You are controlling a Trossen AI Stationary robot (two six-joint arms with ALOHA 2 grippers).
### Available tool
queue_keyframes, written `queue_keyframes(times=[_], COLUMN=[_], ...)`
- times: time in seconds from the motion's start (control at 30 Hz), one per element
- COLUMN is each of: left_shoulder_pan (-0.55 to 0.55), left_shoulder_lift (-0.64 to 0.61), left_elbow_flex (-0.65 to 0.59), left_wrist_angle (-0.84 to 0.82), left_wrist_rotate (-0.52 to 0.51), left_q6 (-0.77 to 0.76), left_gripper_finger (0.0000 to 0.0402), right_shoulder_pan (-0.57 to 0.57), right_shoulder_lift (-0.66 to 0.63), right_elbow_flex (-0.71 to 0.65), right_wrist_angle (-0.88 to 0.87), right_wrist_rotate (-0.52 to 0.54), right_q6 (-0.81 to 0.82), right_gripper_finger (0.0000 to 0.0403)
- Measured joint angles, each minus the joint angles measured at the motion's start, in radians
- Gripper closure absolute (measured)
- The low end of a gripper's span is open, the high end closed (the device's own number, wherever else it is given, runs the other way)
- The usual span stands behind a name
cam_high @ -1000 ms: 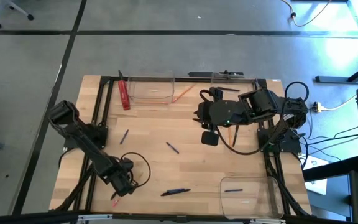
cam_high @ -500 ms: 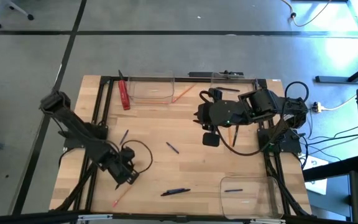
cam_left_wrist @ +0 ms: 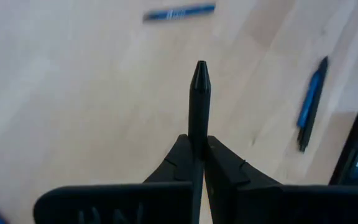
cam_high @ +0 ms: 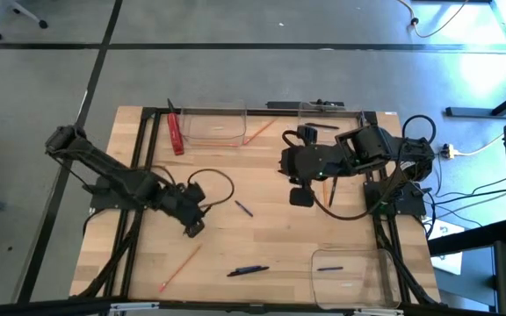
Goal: Sort crayons/erasers/pens/pencils in bins
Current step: Put the black pen into the top right transparent bin
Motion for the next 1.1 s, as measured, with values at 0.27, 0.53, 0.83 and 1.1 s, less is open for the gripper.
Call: queue_keyframes(times=[0.27, 0.53, 0.83, 1.1], left_shoulder_pan=[0.135, 0.247, 0.387, 0.392], left_shoulder_lift=[-0.072, -0.094, -0.029, 0.054], left_elbow_flex=[0.0, 0.133, 0.368, 0.498], left_wrist_angle=[0.099, 0.133, 0.086, 0.082], left_wrist_rotate=[-0.034, -0.042, -0.025, -0.022], left_q6=[0.29, 0.567, 0.84, 1.002], left_gripper_finger=[0.0396, 0.0396, 0.0395, 0.0395], right_shoulder_pan=[-0.001, -0.011, -0.022, -0.07], right_shoulder_lift=[0.029, 0.07, 0.069, 0.071], right_elbow_flex=[0.0, -0.001, 0.02, -0.017], right_wrist_angle=[0.006, -0.024, -0.055, 0.049], right_wrist_rotate=[-0.05, -0.06, -0.007, -0.006], right_q6=[-0.067, -0.115, -0.025, -0.054], right_gripper_finger=[0.0303, 0.0303, 0.0303, 0.0303])
